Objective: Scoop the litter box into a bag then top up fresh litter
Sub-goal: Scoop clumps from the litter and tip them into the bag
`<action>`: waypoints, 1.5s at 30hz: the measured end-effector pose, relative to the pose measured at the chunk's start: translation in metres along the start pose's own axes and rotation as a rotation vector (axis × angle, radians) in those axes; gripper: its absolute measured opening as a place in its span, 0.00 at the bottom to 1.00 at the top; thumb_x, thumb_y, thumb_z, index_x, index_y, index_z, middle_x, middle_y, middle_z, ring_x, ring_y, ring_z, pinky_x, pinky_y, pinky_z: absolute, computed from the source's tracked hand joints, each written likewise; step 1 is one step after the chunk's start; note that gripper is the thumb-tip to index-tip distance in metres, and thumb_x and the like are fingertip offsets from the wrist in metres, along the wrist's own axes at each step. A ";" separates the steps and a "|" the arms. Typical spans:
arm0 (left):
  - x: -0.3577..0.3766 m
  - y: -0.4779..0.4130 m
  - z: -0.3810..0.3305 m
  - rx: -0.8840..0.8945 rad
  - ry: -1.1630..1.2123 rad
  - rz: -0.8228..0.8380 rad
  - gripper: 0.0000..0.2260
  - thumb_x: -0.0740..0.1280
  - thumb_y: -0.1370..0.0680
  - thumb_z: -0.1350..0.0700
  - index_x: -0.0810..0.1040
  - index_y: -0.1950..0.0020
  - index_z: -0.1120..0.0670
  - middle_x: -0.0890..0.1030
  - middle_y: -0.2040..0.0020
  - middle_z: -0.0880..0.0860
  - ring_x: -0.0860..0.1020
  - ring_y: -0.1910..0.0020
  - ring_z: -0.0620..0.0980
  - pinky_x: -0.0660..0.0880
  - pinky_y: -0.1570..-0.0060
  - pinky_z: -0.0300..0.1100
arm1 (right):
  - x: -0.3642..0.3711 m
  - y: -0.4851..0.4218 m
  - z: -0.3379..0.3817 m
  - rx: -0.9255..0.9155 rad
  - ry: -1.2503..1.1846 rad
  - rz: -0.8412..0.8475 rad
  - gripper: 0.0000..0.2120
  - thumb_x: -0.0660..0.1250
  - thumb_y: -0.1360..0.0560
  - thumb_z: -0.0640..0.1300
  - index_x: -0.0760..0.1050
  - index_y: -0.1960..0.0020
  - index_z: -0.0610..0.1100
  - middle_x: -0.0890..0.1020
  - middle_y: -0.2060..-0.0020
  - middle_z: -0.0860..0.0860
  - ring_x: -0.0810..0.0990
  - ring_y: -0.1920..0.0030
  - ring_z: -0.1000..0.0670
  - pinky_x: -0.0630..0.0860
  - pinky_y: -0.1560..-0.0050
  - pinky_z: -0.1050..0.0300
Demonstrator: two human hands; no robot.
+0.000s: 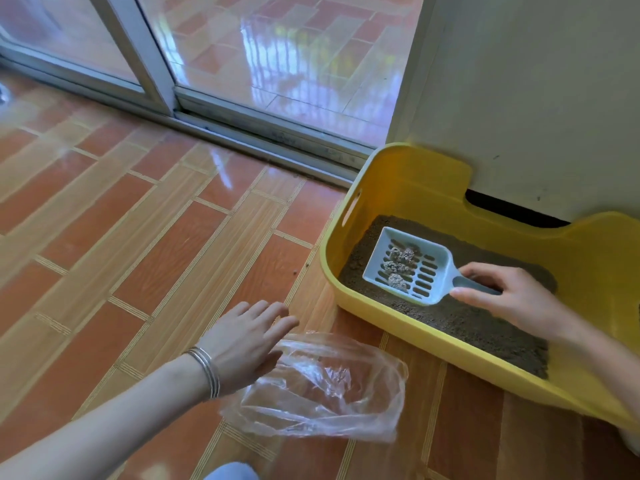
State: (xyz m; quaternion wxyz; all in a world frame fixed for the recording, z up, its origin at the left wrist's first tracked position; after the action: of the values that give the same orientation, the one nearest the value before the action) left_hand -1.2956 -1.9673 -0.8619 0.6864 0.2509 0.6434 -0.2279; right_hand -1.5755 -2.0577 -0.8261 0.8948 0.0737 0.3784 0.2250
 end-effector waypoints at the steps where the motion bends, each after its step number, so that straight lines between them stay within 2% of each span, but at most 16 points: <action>1: 0.013 0.005 0.006 -0.037 0.019 0.048 0.18 0.63 0.28 0.44 0.71 0.42 0.50 0.79 0.50 0.51 0.78 0.59 0.49 0.77 0.64 0.42 | 0.000 0.000 0.003 -0.002 0.004 0.002 0.09 0.67 0.29 0.57 0.78 0.54 0.54 0.80 0.62 0.61 0.75 0.67 0.60 0.65 0.66 0.63; 4: 0.035 0.018 0.018 -0.145 0.032 0.188 0.23 0.47 0.24 0.39 0.71 0.40 0.49 0.79 0.52 0.49 0.77 0.62 0.47 0.73 0.68 0.39 | 0.002 0.002 0.007 0.004 0.014 0.014 0.12 0.68 0.31 0.59 0.78 0.53 0.54 0.80 0.62 0.63 0.75 0.67 0.61 0.65 0.66 0.64; 6: 0.048 0.027 0.027 -0.251 -0.006 0.317 0.29 0.42 0.25 0.35 0.63 0.31 0.48 0.74 0.43 0.49 0.77 0.53 0.48 0.70 0.60 0.40 | 0.006 0.005 0.008 -0.002 0.028 0.031 0.10 0.67 0.31 0.55 0.78 0.53 0.53 0.80 0.65 0.61 0.74 0.69 0.59 0.65 0.69 0.66; 8: 0.066 0.042 0.032 -0.373 0.036 0.529 0.31 0.46 0.25 0.33 0.52 0.27 0.48 0.70 0.38 0.50 0.76 0.47 0.51 0.69 0.58 0.42 | 0.010 0.006 0.008 -0.005 0.028 0.049 0.06 0.68 0.29 0.51 0.79 0.53 0.52 0.79 0.67 0.59 0.72 0.72 0.58 0.65 0.72 0.68; 11: 0.079 0.053 0.034 -0.473 0.099 0.695 0.31 0.54 0.24 0.34 0.52 0.28 0.50 0.77 0.44 0.51 0.79 0.51 0.53 0.71 0.61 0.44 | 0.011 0.007 0.007 0.001 0.023 0.045 0.04 0.68 0.28 0.50 0.79 0.54 0.53 0.79 0.69 0.57 0.71 0.73 0.58 0.64 0.73 0.69; 15: 0.075 0.039 0.023 -0.451 0.212 0.534 0.19 0.56 0.22 0.45 0.59 0.33 0.49 0.79 0.52 0.47 0.79 0.55 0.53 0.75 0.60 0.45 | 0.011 0.008 0.007 -0.002 0.020 0.046 0.06 0.67 0.31 0.54 0.78 0.55 0.55 0.79 0.68 0.56 0.71 0.73 0.58 0.65 0.73 0.67; 19: 0.060 0.022 0.023 -0.603 0.614 0.242 0.16 0.62 0.23 0.48 0.64 0.36 0.46 0.78 0.52 0.41 0.79 0.60 0.45 0.77 0.58 0.43 | 0.009 0.010 0.014 -0.010 0.010 0.073 0.06 0.67 0.30 0.53 0.78 0.55 0.54 0.79 0.69 0.56 0.70 0.74 0.58 0.64 0.74 0.68; 22: 0.056 0.016 0.028 -0.750 0.943 0.095 0.11 0.68 0.25 0.57 0.71 0.45 0.50 0.79 0.57 0.45 0.79 0.69 0.42 0.79 0.65 0.41 | -0.004 0.016 0.026 -0.041 -0.005 0.004 0.05 0.67 0.31 0.56 0.78 0.56 0.57 0.79 0.67 0.52 0.70 0.74 0.57 0.63 0.74 0.67; 25: 0.058 0.017 0.032 -0.869 1.164 0.038 0.05 0.69 0.26 0.62 0.75 0.55 0.55 0.81 0.60 0.54 0.79 0.72 0.43 0.75 0.73 0.36 | -0.008 0.033 0.047 -0.093 -0.003 -0.003 0.13 0.64 0.32 0.66 0.77 0.53 0.60 0.81 0.65 0.53 0.72 0.73 0.56 0.64 0.74 0.67; 27: 0.060 0.017 0.034 -0.901 1.233 0.022 0.04 0.70 0.27 0.63 0.76 0.57 0.56 0.82 0.60 0.56 0.79 0.72 0.44 0.74 0.73 0.36 | 0.003 0.046 0.062 -0.127 0.062 0.054 0.18 0.62 0.37 0.69 0.76 0.52 0.61 0.81 0.65 0.56 0.75 0.71 0.56 0.66 0.73 0.67; 30: 0.064 0.019 0.035 -0.955 1.295 0.016 0.04 0.70 0.27 0.62 0.77 0.56 0.56 0.82 0.59 0.57 0.79 0.72 0.44 0.72 0.73 0.34 | 0.033 0.062 0.065 -0.118 0.254 0.147 0.20 0.58 0.36 0.71 0.73 0.51 0.60 0.80 0.65 0.58 0.76 0.68 0.56 0.72 0.68 0.61; 34: 0.067 0.018 0.029 -0.994 1.351 0.029 0.04 0.70 0.27 0.62 0.77 0.56 0.56 0.82 0.59 0.56 0.78 0.71 0.43 0.72 0.72 0.35 | 0.083 0.073 0.039 -0.001 0.363 0.211 0.11 0.59 0.28 0.64 0.69 0.49 0.61 0.80 0.58 0.61 0.77 0.59 0.58 0.75 0.59 0.59; 37: 0.068 0.017 0.024 -1.030 1.422 0.049 0.04 0.70 0.27 0.63 0.77 0.56 0.57 0.81 0.59 0.56 0.78 0.71 0.44 0.73 0.71 0.35 | 0.112 0.074 0.019 0.054 0.535 0.145 0.14 0.57 0.23 0.57 0.67 0.39 0.58 0.79 0.46 0.57 0.80 0.51 0.53 0.77 0.54 0.56; 39: 0.068 0.016 0.020 -1.047 1.471 0.073 0.04 0.70 0.27 0.64 0.77 0.55 0.58 0.80 0.61 0.54 0.78 0.72 0.44 0.73 0.72 0.35 | 0.128 0.072 0.017 -0.055 0.770 0.102 0.14 0.66 0.26 0.53 0.72 0.42 0.52 0.80 0.51 0.52 0.83 0.63 0.47 0.78 0.68 0.53; 41: 0.069 0.014 0.016 -1.063 1.519 0.097 0.05 0.69 0.27 0.65 0.76 0.55 0.58 0.80 0.62 0.54 0.78 0.73 0.43 0.73 0.73 0.34 | 0.136 0.072 0.018 -0.139 0.838 0.067 0.19 0.80 0.41 0.47 0.79 0.53 0.47 0.81 0.64 0.51 0.77 0.80 0.47 0.68 0.85 0.58; 45: 0.071 0.013 0.016 -1.108 1.586 0.115 0.05 0.67 0.26 0.67 0.76 0.53 0.59 0.81 0.60 0.56 0.77 0.73 0.44 0.72 0.75 0.34 | 0.129 0.073 0.018 -0.248 0.944 -0.048 0.29 0.81 0.55 0.36 0.82 0.54 0.43 0.82 0.65 0.48 0.74 0.83 0.47 0.62 0.87 0.63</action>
State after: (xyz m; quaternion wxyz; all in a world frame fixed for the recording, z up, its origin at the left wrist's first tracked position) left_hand -1.2698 -1.9668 -0.9317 0.0838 0.0040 0.9224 0.3771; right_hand -1.5087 -1.9333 -0.8749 0.6325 -0.1524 0.7147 0.2568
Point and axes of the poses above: each hand's wrist, its own y-axis away from the middle knuckle, its own x-axis out of the palm, z = x × y, the point moved 9 cm from there along -y, towards the middle knuckle
